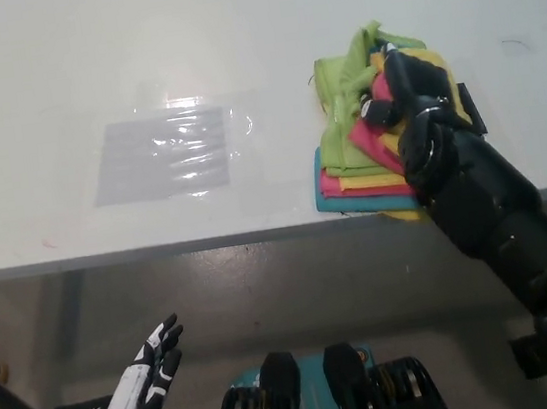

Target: A stack of folded microfibre clothes with a single fold is kept infront of the robot. the robot uses its right hand to grab one end of the clothes and pulla it away from the other end to unfold

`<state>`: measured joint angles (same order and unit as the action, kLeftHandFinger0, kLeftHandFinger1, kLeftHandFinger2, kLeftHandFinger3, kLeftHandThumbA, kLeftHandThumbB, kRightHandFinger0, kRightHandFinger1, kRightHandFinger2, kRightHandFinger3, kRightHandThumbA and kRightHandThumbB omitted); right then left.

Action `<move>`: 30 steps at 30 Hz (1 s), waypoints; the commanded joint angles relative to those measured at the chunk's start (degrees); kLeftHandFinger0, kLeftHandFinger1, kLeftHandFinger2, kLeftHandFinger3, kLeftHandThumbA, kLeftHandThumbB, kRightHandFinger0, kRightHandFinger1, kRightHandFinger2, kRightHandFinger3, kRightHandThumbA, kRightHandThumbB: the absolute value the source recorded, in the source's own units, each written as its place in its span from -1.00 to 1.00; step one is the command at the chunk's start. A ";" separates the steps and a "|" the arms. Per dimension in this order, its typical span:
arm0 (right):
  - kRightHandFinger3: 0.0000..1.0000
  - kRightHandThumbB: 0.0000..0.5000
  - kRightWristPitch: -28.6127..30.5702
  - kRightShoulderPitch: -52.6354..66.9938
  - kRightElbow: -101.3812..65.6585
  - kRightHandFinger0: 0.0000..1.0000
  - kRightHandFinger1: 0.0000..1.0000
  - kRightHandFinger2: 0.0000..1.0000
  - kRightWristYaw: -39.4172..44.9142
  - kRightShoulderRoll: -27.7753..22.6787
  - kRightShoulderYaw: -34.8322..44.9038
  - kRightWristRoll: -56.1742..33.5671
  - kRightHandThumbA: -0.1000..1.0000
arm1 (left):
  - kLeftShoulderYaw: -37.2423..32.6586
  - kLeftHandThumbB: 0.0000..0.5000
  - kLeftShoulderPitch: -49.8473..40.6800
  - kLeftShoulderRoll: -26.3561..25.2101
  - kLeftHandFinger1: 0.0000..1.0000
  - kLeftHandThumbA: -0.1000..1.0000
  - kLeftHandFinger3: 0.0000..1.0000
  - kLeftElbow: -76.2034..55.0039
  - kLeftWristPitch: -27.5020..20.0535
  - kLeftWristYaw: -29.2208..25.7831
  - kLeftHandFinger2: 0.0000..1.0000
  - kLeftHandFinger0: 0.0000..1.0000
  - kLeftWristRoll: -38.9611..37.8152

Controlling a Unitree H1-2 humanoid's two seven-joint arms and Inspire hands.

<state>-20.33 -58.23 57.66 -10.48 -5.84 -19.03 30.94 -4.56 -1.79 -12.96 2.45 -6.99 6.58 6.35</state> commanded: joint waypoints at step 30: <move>1.00 -1.00 44.89 15.59 -17.96 -0.38 -0.20 0.78 -24.59 -1.82 31.81 -18.23 -0.13 | 0.50 0.20 -2.42 -0.69 1.00 0.91 1.00 -1.13 0.16 0.35 1.00 1.00 0.16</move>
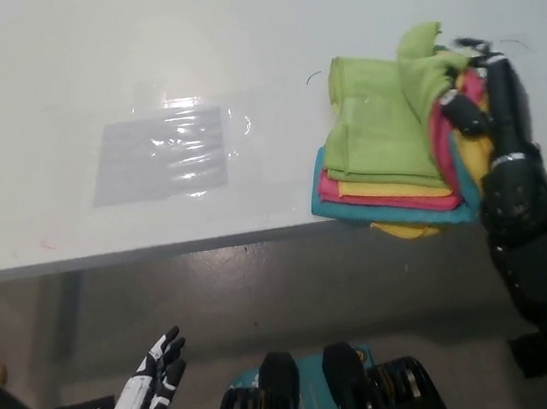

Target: A stack of folded microfibre clothes with a single fold is kept infront of the robot. the robot uses its right hand to grab one end of the clothes and pulla it away from the other end to unfold

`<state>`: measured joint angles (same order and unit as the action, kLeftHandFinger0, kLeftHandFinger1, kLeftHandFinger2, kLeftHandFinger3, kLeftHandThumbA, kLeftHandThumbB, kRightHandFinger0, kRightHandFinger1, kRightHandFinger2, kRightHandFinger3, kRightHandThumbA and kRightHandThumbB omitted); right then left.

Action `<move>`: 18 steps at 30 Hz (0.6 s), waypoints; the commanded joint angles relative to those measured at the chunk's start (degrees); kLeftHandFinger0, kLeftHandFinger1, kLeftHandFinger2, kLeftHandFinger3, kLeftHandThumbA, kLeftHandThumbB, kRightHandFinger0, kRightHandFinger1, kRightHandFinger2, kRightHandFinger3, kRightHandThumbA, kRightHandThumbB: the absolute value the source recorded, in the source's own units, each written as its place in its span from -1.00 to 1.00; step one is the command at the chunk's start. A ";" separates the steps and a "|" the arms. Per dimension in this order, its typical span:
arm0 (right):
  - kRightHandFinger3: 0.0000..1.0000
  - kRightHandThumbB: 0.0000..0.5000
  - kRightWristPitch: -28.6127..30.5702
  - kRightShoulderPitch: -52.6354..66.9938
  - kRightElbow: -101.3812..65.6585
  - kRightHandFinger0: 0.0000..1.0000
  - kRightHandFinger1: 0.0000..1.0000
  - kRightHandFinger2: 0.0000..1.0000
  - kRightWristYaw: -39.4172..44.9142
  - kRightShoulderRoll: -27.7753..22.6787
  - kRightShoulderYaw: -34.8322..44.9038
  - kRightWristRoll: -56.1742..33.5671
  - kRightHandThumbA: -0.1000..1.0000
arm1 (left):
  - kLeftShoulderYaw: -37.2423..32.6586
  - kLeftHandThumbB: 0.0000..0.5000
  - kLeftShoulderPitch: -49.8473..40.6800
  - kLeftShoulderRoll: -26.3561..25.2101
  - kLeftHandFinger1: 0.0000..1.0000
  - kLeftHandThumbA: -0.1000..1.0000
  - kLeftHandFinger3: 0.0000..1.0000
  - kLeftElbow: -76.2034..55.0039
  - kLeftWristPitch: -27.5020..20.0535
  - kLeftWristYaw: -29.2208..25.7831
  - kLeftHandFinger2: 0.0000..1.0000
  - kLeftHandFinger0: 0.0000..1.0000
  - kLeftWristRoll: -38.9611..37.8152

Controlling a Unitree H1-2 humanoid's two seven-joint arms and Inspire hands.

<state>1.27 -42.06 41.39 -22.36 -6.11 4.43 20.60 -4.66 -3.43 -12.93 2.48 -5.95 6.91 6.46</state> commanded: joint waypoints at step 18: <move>1.00 -0.79 21.21 7.91 -17.01 1.00 1.00 1.00 -5.86 -1.58 13.38 -10.09 0.50 | 1.67 0.25 -4.48 -0.99 1.00 0.88 1.00 -1.05 -2.34 -0.70 1.00 1.00 -0.03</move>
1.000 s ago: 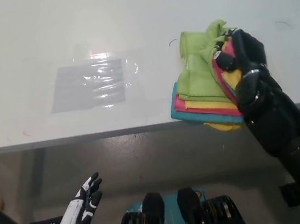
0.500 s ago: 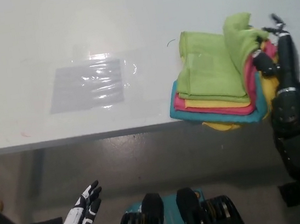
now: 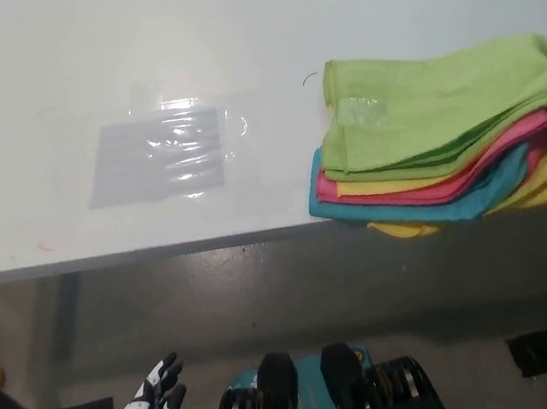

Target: A stack of folded microfibre clothes with a single fold is kept infront of the robot. the robot uses its right hand to grab one end of the clothes and pulla it away from the other end to unfold

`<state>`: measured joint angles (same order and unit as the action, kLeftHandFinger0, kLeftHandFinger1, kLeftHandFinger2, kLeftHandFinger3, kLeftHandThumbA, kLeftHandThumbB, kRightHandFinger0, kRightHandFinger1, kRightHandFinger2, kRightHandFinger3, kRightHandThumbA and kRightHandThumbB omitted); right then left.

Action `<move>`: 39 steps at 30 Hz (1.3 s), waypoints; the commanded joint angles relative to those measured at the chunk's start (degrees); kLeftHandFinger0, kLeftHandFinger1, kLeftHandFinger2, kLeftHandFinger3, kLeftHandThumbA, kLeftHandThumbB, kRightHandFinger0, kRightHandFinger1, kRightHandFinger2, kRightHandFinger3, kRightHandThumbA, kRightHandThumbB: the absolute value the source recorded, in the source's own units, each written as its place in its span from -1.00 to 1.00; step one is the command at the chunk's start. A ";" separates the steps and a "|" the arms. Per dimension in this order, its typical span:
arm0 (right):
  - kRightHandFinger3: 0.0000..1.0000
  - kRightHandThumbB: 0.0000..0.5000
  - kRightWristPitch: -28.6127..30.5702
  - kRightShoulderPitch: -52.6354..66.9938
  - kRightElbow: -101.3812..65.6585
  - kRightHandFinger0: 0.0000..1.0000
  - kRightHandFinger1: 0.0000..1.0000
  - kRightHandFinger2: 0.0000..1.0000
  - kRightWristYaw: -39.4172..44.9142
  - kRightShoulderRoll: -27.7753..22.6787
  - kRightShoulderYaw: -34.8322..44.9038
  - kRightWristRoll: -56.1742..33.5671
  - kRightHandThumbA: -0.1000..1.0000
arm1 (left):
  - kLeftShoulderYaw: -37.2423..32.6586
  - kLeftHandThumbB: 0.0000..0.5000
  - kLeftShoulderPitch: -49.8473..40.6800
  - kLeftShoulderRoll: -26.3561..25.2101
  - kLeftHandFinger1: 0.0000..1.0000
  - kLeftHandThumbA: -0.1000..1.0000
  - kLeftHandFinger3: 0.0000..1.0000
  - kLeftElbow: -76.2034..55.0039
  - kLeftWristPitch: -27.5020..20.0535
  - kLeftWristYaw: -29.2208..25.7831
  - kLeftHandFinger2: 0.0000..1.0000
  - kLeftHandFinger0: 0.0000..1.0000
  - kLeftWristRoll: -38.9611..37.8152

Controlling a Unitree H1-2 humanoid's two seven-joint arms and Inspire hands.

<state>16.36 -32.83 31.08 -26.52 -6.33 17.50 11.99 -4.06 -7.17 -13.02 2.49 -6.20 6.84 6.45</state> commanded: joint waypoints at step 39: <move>1.00 -0.60 9.84 43.54 -50.26 0.90 1.00 1.00 12.20 3.26 -26.99 6.59 0.45 | 1.63 0.21 -1.04 1.57 1.00 0.98 1.00 2.95 -6.98 -0.91 1.00 1.00 -1.29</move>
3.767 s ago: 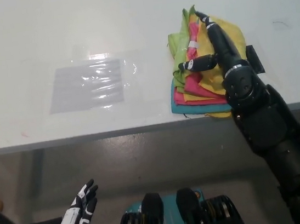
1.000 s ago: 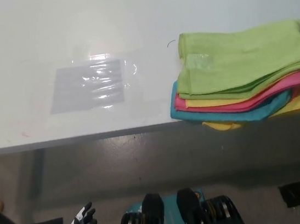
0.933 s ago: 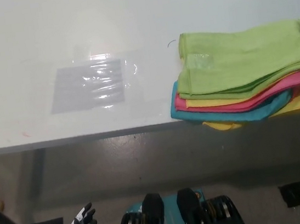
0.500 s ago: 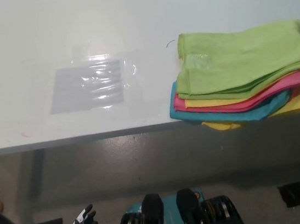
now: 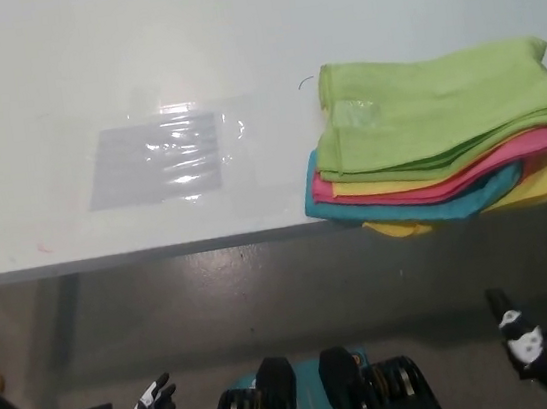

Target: A stack of folded microfibre clothes with a single fold is kept infront of the robot. the robot uses its right hand to grab one end of the clothes and pulla it away from the other end to unfold

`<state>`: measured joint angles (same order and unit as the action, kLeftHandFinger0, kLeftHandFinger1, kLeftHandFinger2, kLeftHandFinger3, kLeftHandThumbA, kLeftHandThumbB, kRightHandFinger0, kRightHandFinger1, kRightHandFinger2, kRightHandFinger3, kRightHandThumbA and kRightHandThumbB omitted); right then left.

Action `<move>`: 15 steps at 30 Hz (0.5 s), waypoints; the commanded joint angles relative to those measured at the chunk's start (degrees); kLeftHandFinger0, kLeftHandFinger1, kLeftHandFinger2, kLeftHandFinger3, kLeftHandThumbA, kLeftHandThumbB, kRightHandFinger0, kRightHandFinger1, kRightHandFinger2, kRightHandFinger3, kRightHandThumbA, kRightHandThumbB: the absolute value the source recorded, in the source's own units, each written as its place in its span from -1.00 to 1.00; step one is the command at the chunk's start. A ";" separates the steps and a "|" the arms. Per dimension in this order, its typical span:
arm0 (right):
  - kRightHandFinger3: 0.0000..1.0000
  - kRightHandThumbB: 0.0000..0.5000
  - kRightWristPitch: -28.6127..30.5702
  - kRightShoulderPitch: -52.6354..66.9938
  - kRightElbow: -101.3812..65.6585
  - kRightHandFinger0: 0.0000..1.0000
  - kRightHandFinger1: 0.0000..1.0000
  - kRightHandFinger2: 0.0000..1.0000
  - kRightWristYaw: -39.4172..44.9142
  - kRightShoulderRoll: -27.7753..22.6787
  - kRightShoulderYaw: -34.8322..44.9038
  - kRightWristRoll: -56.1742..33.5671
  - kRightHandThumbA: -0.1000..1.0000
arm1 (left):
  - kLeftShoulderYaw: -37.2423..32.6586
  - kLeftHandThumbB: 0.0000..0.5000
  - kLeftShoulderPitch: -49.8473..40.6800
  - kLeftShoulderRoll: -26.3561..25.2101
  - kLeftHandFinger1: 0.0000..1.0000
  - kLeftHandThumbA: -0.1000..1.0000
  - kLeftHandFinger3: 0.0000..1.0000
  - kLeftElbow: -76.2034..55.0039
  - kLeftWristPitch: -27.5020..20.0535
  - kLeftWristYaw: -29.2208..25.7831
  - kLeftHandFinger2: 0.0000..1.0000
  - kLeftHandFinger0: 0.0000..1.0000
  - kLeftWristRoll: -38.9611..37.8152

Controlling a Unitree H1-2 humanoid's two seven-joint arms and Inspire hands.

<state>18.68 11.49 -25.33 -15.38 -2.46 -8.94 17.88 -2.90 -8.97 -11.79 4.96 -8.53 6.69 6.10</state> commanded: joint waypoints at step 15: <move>1.00 -0.54 4.02 -1.64 24.14 0.63 0.92 1.00 6.42 -0.74 -0.64 -6.22 0.62 | 1.18 0.01 0.71 1.11 1.00 0.96 1.00 0.63 -7.26 0.10 1.00 1.00 -3.55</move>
<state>21.45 11.02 -3.93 -11.64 -3.14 -9.44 14.76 -2.31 -8.37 -10.77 6.34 -11.91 6.68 4.51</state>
